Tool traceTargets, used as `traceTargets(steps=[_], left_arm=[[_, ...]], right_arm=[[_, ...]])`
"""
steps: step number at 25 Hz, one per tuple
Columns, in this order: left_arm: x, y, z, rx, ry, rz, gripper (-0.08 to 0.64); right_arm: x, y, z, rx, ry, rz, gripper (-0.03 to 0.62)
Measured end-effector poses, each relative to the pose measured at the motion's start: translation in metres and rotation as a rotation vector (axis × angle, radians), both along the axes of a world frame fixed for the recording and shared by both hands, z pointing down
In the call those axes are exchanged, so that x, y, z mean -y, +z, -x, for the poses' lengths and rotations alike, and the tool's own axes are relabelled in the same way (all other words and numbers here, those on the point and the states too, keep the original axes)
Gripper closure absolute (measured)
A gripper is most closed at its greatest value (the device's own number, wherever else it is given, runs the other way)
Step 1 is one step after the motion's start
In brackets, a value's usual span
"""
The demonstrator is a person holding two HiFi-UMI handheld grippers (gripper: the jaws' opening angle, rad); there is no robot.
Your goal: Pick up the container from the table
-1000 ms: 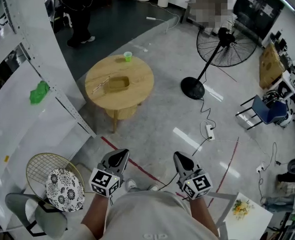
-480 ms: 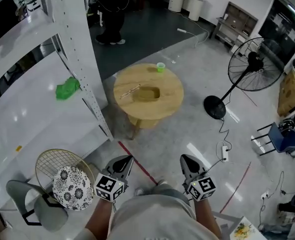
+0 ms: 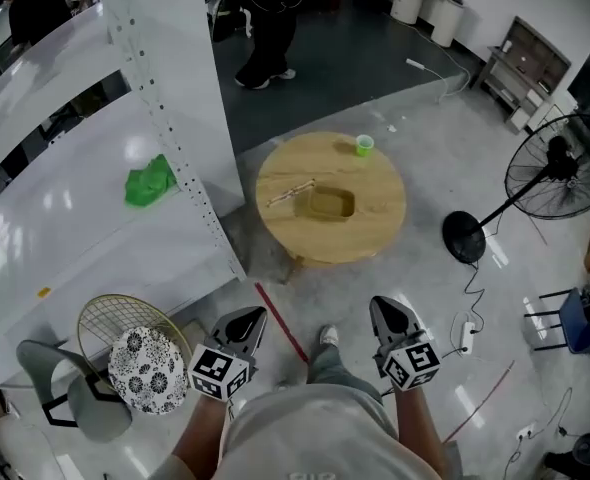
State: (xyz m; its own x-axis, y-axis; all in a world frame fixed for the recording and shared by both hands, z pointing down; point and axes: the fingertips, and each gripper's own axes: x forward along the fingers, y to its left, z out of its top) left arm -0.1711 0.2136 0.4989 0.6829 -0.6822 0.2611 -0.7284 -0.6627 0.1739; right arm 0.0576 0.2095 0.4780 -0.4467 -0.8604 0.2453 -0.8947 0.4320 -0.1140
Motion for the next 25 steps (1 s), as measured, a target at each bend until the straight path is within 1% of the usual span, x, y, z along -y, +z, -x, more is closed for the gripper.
traceTargets(steps=[7,10,13,16,19,22,25], left_arm=[[0.094,-0.010,-0.057,0.014,-0.086,0.024,0.543],[0.126,-0.009,-0.081,0.022,-0.115,0.034,0.543],[0.150,-0.004,-0.098,0.032,-0.143,0.041,0.543],[0.168,-0.001,-0.106,0.045,-0.174,0.053,0.543],[0.184,0.001,-0.108,0.054,-0.192,0.062,0.543],[0.202,0.004,-0.104,0.059,-0.208,0.070,0.543],[0.224,0.009,-0.094,0.059,-0.206,0.077,0.543]], right_arm=[[0.104,0.008,-0.047,0.007,-0.110,0.048,0.568],[0.140,0.015,-0.060,-0.007,-0.181,0.058,0.568],[0.168,0.024,-0.070,-0.021,-0.230,0.067,0.568],[0.196,0.032,-0.074,-0.020,-0.268,0.078,0.568],[0.223,0.038,-0.070,-0.029,-0.311,0.084,0.568],[0.248,0.042,-0.061,-0.040,-0.341,0.086,0.568],[0.277,0.047,-0.048,-0.065,-0.343,0.084,0.568]])
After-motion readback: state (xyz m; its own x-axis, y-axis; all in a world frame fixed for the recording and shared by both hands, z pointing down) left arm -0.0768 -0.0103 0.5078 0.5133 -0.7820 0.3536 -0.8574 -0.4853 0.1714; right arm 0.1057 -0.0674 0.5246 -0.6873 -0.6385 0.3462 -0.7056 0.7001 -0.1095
